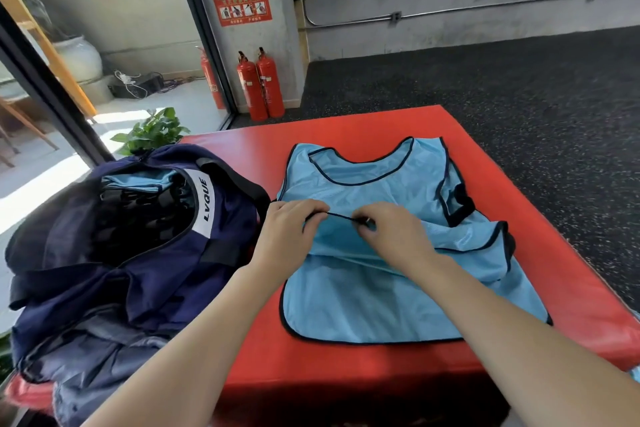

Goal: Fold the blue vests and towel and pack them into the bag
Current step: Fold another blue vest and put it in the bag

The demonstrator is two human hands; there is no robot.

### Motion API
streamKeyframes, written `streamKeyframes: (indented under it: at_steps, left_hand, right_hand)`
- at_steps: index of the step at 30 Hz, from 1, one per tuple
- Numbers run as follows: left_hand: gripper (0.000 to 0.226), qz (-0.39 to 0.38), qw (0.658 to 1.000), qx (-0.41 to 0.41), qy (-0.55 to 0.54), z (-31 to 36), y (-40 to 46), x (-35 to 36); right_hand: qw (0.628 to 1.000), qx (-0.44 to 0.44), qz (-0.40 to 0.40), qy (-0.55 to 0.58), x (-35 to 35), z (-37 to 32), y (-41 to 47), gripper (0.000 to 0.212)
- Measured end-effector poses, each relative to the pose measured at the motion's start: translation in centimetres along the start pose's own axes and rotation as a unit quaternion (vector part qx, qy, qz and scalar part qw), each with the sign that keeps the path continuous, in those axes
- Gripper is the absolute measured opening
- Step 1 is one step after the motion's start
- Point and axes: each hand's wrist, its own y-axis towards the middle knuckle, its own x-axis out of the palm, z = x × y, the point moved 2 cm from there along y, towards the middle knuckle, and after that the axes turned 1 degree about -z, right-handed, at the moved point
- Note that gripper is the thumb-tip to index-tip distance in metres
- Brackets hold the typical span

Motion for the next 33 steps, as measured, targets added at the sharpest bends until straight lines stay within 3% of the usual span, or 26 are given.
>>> streamKeyframes:
  at_steps: [13,17,21,25,28,30,32,33]
  left_hand:
    - [0.017,-0.050,0.998,0.032,0.018,-0.4,-2.0,-2.0]
    - [0.013,-0.071,0.995,0.061,0.020,0.2,-3.4,-2.6]
    - [0.016,-0.106,0.988,0.084,0.068,0.1,-5.5,-3.2]
    - [0.027,-0.144,0.975,0.141,0.091,-0.5,-8.1,-3.4]
    - [0.029,-0.151,0.968,0.177,0.099,-0.5,-9.9,-3.2]
    - [0.029,-0.163,0.964,0.183,0.108,-0.5,-10.8,-3.1]
    - [0.031,-0.182,0.960,0.180,0.112,-0.3,-11.5,-3.1]
    - [0.031,-0.188,0.960,0.175,0.111,-0.3,-11.9,-3.2]
  right_hand:
    - [0.990,0.053,0.123,0.051,-11.0,9.9,-6.4,0.021]
    - [0.993,0.042,0.093,0.064,-12.3,11.1,-9.0,0.023]
    - [0.997,-0.017,0.050,-0.062,-12.6,12.9,-11.5,0.034]
    - [0.971,-0.139,0.012,-0.194,-11.8,13.9,-14.1,0.041]
    - [0.961,-0.149,-0.019,-0.231,-11.2,14.9,-16.0,0.043]
    - [0.966,-0.138,-0.041,-0.213,-10.9,15.3,-17.2,0.037]
    - [0.969,-0.141,-0.055,-0.194,-10.8,15.1,-18.1,0.019]
    - [0.969,-0.139,-0.059,-0.194,-10.7,14.9,-18.3,0.021]
